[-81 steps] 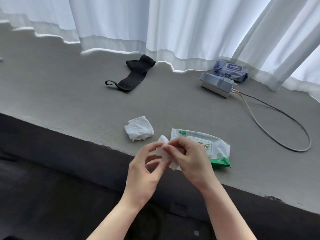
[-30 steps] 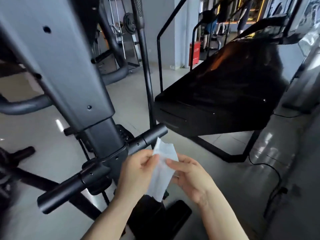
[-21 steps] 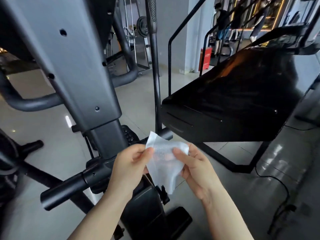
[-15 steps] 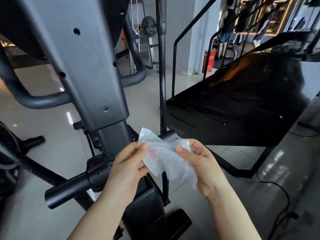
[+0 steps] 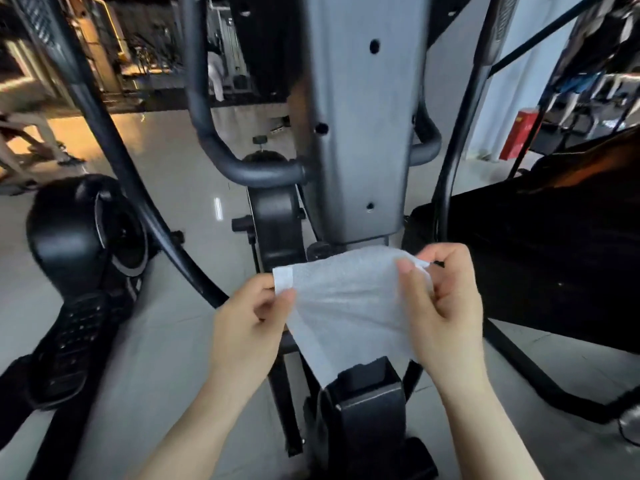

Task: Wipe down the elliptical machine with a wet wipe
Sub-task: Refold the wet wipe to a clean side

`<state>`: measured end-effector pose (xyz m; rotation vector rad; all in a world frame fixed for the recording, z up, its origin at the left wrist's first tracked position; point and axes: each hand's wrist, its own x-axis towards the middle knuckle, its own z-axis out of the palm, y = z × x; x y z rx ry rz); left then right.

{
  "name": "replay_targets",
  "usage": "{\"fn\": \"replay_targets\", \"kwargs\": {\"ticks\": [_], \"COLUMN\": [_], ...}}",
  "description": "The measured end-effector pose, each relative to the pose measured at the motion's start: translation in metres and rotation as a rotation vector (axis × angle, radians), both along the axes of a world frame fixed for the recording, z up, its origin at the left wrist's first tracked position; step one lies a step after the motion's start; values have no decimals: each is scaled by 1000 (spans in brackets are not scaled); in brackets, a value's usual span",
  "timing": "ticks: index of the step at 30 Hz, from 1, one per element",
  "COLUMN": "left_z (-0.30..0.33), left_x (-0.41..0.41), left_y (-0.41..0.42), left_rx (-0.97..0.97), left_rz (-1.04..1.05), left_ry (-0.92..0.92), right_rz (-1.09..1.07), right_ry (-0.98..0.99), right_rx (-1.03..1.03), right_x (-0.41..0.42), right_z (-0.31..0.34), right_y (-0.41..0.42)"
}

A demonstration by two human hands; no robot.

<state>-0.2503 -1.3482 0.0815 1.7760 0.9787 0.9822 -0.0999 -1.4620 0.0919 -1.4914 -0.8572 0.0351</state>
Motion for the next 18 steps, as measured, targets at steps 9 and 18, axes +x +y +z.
{"fn": "replay_targets", "kwargs": {"ticks": [9,18], "left_z": [-47,-90], "left_x": [-105,-136], "left_y": [134,215], "left_rx": [-287,-709], "left_rz": [-216,-279], "left_ry": [0,-113], "right_rz": [-206,-419], "right_ry": [-164,-358], "right_rx": [-229,-469], "right_x": [-100,-148], "right_z": [-47,-87], "right_y": [125,195]}}
